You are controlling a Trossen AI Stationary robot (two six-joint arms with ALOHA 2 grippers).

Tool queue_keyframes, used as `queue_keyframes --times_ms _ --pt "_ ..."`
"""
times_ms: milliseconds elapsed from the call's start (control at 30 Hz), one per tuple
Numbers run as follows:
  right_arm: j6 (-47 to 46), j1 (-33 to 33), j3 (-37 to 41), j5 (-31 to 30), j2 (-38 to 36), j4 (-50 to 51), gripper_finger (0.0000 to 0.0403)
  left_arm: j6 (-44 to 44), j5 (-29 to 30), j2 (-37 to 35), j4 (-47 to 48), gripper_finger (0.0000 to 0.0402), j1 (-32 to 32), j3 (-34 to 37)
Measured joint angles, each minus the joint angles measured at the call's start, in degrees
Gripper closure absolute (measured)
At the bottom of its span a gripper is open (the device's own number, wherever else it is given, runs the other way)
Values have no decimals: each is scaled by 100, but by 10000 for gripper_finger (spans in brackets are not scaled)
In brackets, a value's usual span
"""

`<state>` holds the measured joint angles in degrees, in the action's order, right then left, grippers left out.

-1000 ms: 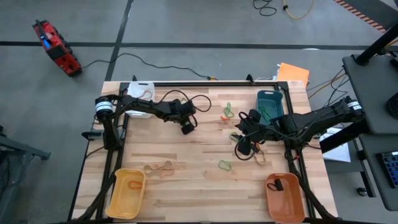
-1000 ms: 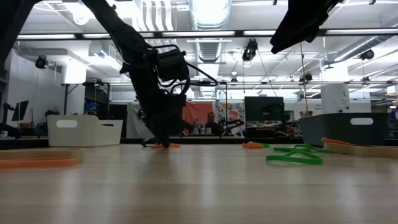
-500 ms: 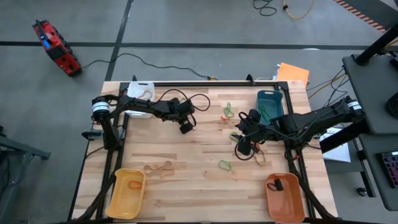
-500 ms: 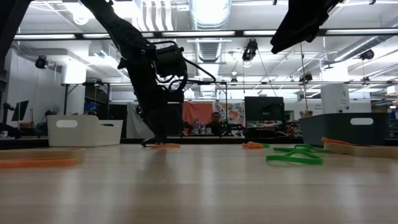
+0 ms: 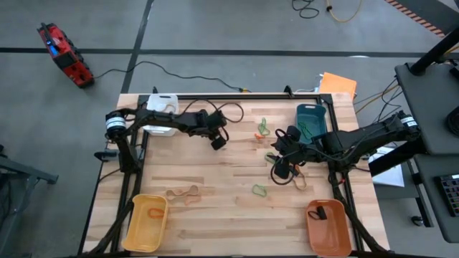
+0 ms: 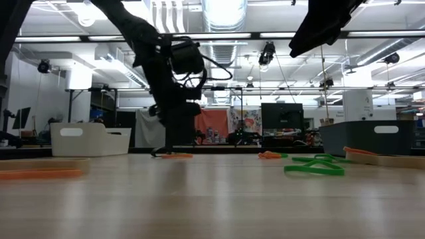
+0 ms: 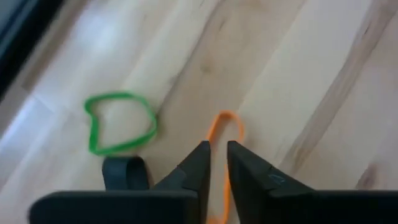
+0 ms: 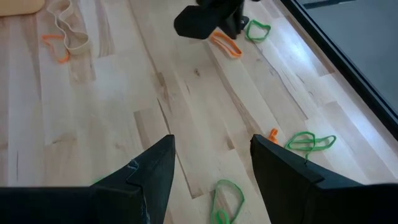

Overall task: Sort rubber bands into baskets
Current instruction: Put the orange rubber band into the yellow bin

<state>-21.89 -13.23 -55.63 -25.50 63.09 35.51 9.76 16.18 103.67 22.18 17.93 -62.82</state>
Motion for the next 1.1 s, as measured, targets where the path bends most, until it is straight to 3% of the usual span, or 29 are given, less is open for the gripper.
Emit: queue_keyframes --times_ms 200,667,867,1100 --pt "-34 0 4 9 0 1 204 -33 180 192 77 301 -4 -365" --pt "-66 0 6 48 0 15 204 -7 326 1290 1139 211 18 -1316" --pt "-66 0 6 48 0 17 204 -19 335 1428 1359 200 20 -1498" --pt "-63 0 8 48 -1 18 204 1 -13 1432 1552 221 33 -1501"
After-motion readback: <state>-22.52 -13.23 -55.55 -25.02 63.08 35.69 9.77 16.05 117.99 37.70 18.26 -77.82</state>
